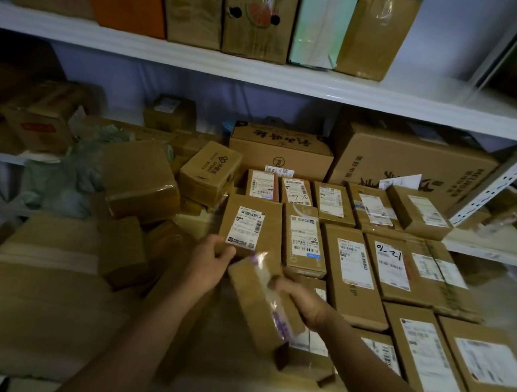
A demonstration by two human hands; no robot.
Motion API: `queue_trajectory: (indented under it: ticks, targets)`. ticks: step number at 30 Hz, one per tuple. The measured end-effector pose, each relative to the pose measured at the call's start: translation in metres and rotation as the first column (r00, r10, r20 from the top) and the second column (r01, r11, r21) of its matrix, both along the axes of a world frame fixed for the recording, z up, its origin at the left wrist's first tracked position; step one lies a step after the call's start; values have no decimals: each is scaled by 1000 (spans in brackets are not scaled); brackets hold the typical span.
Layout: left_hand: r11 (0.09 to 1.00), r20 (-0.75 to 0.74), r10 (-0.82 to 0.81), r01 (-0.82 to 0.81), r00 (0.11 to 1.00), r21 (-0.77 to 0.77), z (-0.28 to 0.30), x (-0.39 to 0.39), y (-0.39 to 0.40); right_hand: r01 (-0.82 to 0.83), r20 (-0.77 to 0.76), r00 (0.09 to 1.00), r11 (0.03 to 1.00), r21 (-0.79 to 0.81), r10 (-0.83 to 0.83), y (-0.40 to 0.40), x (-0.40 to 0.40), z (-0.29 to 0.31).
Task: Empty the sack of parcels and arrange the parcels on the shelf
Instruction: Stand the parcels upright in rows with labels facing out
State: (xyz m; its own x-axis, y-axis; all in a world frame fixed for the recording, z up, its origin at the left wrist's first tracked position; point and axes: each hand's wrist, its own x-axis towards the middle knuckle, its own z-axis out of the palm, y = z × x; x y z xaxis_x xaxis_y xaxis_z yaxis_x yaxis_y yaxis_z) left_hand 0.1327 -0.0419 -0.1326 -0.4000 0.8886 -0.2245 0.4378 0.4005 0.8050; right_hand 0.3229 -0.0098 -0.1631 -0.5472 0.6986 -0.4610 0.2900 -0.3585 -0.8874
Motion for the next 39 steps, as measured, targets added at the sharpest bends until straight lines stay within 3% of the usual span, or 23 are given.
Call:
queue_trajectory:
  ticks: [3,5,8,11,14,16,19,22,25,30,36,39]
  targets:
    - [999,310,46,-42,950,-19,3,7,-4,134,-345,912,956,-261,-222,4,14,0]
    - [996,606,23,36,795,-85,3,9,-10,138,-451,842,926,-351,-296,2,16,-2]
    - [969,795,-13,203,606,-139,2,16,-21,155,-477,806,903,-402,-351,-3,15,-7]
    - [974,837,12,183,546,-133,-10,20,-29,261,-354,846,889,-375,-398,-6,13,-5]
    - [978,824,46,142,565,-152,-22,19,-32,358,-174,908,922,-149,-381,-7,12,0]
    - [978,772,49,127,633,-166,-28,21,-31,415,16,909,909,49,-416,-6,13,-1]
    - [970,673,34,137,739,-199,-34,35,-31,405,275,824,854,326,-495,-2,21,-12]
    - [946,549,17,164,836,-279,-50,48,-28,244,462,760,860,448,-457,0,32,-25]
    - [938,471,71,102,879,-332,-70,58,-20,56,576,738,883,466,-351,0,38,-33]
    - [934,463,108,71,880,-351,-89,66,-15,-211,694,697,874,438,-180,-7,37,-40]
    - [956,335,-33,128,942,-266,-92,70,-24,-218,689,700,864,455,-187,-4,34,-50]
    - [994,66,-47,53,997,-92,-71,69,-28,-161,664,711,866,473,-231,2,24,-52]
